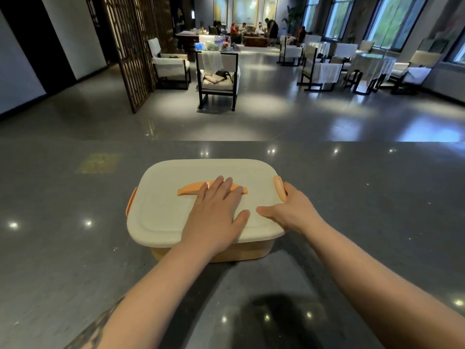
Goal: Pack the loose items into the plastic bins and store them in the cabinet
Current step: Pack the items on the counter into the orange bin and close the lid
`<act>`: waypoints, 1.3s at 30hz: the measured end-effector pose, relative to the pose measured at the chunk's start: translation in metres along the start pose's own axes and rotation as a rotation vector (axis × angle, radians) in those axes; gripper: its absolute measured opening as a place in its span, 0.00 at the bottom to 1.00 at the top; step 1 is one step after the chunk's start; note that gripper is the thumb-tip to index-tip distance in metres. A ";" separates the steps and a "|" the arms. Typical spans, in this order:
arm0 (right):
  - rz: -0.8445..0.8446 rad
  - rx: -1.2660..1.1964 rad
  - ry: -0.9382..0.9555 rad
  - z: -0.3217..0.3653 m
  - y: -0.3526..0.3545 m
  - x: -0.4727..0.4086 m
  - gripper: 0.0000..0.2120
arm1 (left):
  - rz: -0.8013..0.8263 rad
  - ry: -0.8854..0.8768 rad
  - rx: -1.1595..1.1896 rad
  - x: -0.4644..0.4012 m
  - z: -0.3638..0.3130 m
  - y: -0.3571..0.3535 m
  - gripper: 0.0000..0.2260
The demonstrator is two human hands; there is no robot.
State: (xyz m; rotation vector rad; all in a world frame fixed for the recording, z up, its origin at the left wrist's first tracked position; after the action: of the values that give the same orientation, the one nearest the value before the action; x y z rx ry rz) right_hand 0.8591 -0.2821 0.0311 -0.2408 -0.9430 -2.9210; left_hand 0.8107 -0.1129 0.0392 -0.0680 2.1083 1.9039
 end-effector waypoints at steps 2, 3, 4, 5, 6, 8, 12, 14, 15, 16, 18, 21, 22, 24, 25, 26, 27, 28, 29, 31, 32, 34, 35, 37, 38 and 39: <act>-0.045 -0.082 0.013 -0.003 -0.003 -0.001 0.38 | -0.001 0.001 0.006 0.000 0.001 -0.001 0.25; -0.065 -0.119 0.030 -0.005 -0.004 0.000 0.38 | -0.006 0.004 0.010 0.000 0.002 -0.001 0.25; -0.072 -0.131 0.041 -0.006 -0.003 0.001 0.38 | -0.011 0.005 0.010 0.000 0.001 -0.001 0.25; -0.066 -0.116 0.042 -0.005 -0.001 0.000 0.37 | -0.015 0.005 0.012 0.000 0.000 -0.001 0.25; -0.048 -0.088 0.035 -0.003 0.001 0.000 0.36 | -0.015 0.004 0.015 0.000 0.000 -0.001 0.25; 0.001 -0.026 0.013 0.003 0.005 0.001 0.34 | -0.029 0.009 0.056 0.002 -0.001 0.003 0.24; -0.043 0.434 0.249 0.027 -0.014 0.021 0.34 | -0.268 0.219 0.320 0.018 0.028 0.025 0.22; -0.044 0.550 0.545 0.048 -0.047 0.038 0.31 | -0.379 0.428 0.313 0.039 0.068 0.033 0.22; -0.001 0.550 0.636 0.058 -0.065 0.044 0.29 | -0.375 0.525 0.270 0.048 0.088 0.032 0.23; 0.035 0.558 0.702 0.068 -0.081 0.046 0.27 | -0.321 0.612 0.250 0.055 0.107 0.030 0.24; 0.095 0.599 0.795 0.087 -0.106 0.045 0.24 | -0.182 0.743 0.473 0.065 0.133 0.021 0.23; 0.245 0.667 0.869 0.104 -0.137 0.039 0.22 | -0.186 0.800 0.834 0.067 0.138 0.013 0.17; 0.269 0.673 0.865 0.105 -0.143 0.036 0.22 | -0.213 0.828 0.889 0.069 0.139 0.011 0.16; 0.277 0.664 0.849 0.104 -0.147 0.031 0.22 | -0.264 0.883 0.987 0.072 0.140 0.006 0.16; 0.281 0.659 0.846 0.102 -0.147 0.029 0.22 | -0.289 0.898 1.004 0.072 0.141 0.004 0.15; 0.290 0.651 0.842 0.101 -0.147 0.028 0.22 | -0.318 0.892 0.993 0.072 0.141 0.004 0.14; 0.300 0.640 0.837 0.101 -0.148 0.028 0.22 | -0.350 0.870 0.941 0.072 0.140 0.006 0.13; 0.310 0.629 0.829 0.100 -0.148 0.027 0.22 | -0.387 0.846 0.887 0.072 0.139 0.010 0.13; 0.317 0.621 0.821 0.100 -0.148 0.027 0.22 | -0.416 0.829 0.843 0.072 0.138 0.013 0.14; 0.321 0.615 0.814 0.100 -0.148 0.027 0.22 | -0.428 0.826 0.811 0.073 0.136 0.016 0.19; 0.320 0.611 0.815 0.100 -0.148 0.027 0.22 | -0.419 0.825 0.780 0.073 0.136 0.017 0.21; 0.318 0.603 0.819 0.100 -0.149 0.027 0.22 | -0.393 0.795 0.691 0.071 0.135 0.019 0.22; 0.320 0.602 0.819 0.100 -0.149 0.027 0.22 | -0.381 0.782 0.659 0.070 0.134 0.020 0.23; 0.324 0.593 0.816 0.099 -0.149 0.027 0.22 | -0.379 0.769 0.623 0.069 0.132 0.022 0.24; 0.324 0.588 0.815 0.099 -0.150 0.027 0.22 | -0.386 0.761 0.610 0.069 0.131 0.023 0.24; 0.325 0.588 0.814 0.099 -0.150 0.027 0.22 | -0.392 0.755 0.603 0.069 0.131 0.024 0.23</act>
State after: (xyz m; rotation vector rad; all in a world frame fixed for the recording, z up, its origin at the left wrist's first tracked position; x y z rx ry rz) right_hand 0.8288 -0.1032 0.0285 0.6910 -1.3335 -1.9996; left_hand 0.7642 0.0298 0.0347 -1.1145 2.7610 1.0296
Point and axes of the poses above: each hand's wrist, its own x-axis away from the middle knuckle, its own y-axis out of the back of the hand, z = x × y, the point moved 5 cm from there along -x, towards the middle knuckle, and after that the axes turned 7 degrees about -x, right-handed, at the moved point
